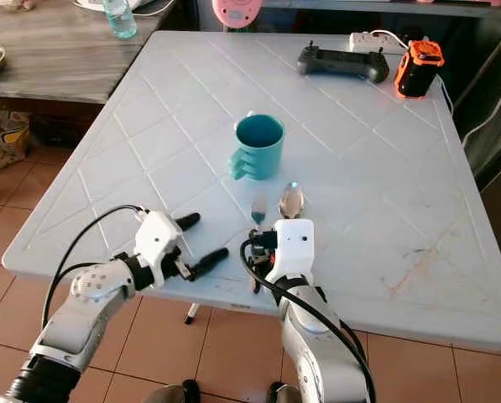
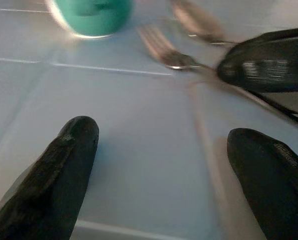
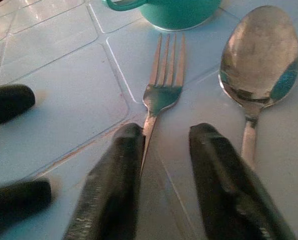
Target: Setting the table
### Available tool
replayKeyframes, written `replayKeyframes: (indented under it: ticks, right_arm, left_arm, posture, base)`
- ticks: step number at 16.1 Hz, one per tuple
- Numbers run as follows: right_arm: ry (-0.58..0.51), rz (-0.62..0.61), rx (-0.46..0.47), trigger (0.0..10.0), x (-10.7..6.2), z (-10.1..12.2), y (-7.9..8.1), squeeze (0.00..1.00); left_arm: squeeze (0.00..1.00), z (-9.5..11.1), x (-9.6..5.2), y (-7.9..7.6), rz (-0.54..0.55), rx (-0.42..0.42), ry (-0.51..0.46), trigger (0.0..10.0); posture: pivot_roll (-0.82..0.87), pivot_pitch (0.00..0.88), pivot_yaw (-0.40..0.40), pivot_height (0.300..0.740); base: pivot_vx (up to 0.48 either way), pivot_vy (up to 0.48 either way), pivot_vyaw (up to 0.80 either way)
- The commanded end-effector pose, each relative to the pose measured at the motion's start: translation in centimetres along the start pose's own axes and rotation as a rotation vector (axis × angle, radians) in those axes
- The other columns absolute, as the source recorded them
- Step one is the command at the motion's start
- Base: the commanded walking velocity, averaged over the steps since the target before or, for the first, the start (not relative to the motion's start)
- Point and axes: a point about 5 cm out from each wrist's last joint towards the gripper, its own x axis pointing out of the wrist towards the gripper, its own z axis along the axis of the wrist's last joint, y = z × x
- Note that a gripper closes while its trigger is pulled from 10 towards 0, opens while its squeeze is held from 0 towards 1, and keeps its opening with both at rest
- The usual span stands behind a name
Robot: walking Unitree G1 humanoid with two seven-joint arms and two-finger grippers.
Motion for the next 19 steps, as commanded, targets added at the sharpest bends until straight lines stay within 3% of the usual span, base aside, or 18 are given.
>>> replayKeyframes:
  ticks: [1,8,13,18,19]
  right_arm:
    - [0.149,0.028,0.038,0.0,0.0,-2.7,0.7,0.00]
    - [0.158,0.005,0.012,0.0,0.1,-3.0,-0.1,0.00]
    - [0.190,-0.089,-0.026,0.0,-0.8,-3.7,-2.4,0.00]
    - [0.066,-0.141,-0.132,0.0,-0.2,-1.7,-2.8,0.00]
    - [0.055,-0.155,-0.130,4.6,-0.3,-1.6,-3.0,0.00]
  left_arm:
    - [0.00,-0.7,-0.3,-0.5,-0.046,-0.021,0.021,10.0]
    - [0.00,0.1,-0.1,0.8,0.019,-0.013,-0.018,10.0]
    - [0.00,0.3,0.3,1.1,0.068,-0.008,-0.037,10.0]
    - [0.00,0.5,0.3,3.0,0.196,-0.012,-0.035,10.0]
    - [0.00,0.3,0.2,3.2,0.220,-0.025,-0.025,10.0]
  posture:
    - [0.10,0.206,0.062,0.740]
    - [0.11,0.202,0.058,0.740]
    - [0.10,0.202,0.058,0.740]
    - [0.10,0.194,0.055,0.740]
    - [0.10,0.192,0.054,0.740]
  base:
    - [0.000,0.000,0.00]
    - [0.000,0.000,0.00]
    - [0.000,0.000,0.00]
    - [0.000,0.000,0.00]
    - [0.000,0.000,0.00]
